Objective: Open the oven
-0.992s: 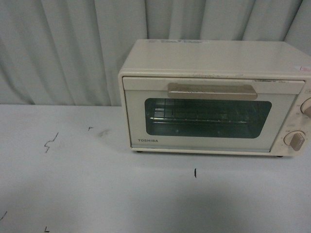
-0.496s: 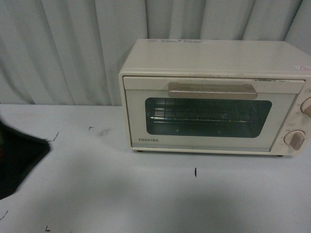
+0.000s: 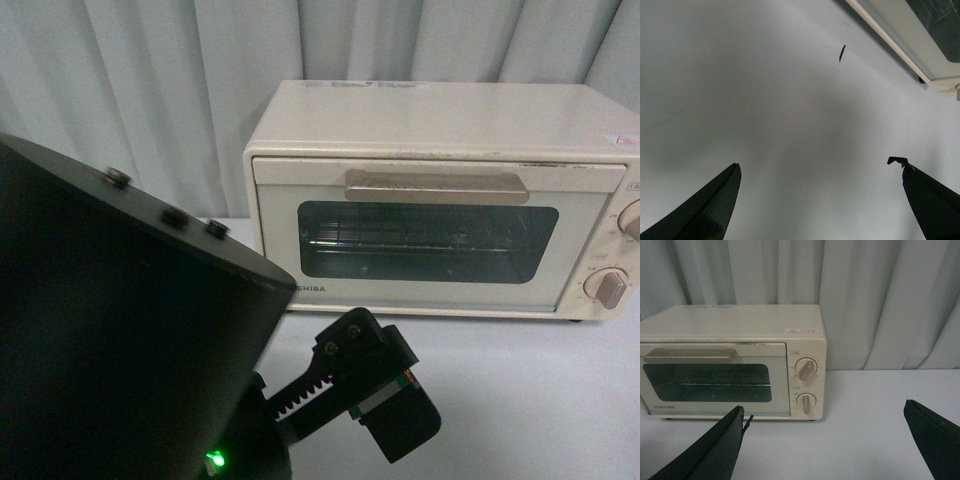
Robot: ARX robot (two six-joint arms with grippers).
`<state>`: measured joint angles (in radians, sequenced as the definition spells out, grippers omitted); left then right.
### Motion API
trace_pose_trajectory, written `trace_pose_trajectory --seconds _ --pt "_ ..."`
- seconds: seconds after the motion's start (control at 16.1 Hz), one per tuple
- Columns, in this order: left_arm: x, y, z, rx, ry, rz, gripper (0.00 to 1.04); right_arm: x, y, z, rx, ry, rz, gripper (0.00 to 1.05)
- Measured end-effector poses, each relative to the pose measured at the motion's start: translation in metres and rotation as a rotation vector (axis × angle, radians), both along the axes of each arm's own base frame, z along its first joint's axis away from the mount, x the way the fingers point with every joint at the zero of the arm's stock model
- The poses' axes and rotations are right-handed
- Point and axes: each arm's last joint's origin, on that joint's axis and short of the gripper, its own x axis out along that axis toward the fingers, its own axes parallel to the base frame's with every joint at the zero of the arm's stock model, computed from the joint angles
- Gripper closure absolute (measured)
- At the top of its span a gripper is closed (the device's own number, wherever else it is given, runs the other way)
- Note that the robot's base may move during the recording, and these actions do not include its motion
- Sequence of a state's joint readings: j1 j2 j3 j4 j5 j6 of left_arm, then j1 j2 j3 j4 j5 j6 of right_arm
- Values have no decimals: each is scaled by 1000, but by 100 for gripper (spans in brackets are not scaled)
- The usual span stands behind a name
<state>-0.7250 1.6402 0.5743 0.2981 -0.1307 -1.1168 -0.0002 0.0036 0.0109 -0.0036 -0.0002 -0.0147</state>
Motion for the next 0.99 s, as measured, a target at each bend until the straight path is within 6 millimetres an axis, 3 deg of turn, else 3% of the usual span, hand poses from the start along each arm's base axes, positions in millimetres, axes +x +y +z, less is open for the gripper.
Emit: trace_pose_trajectory --seconds 0.25,0.56,0.99 --pt "0 -21 -20 -98 48 83 7 0 0 0 0 0 0 6" --pt "37 -32 -36 -194 -32 138 7 0 0 0 0 0 0 6" --pt "48 -7 -54 -107 -48 152 7 0 0 0 0 0 0 6"
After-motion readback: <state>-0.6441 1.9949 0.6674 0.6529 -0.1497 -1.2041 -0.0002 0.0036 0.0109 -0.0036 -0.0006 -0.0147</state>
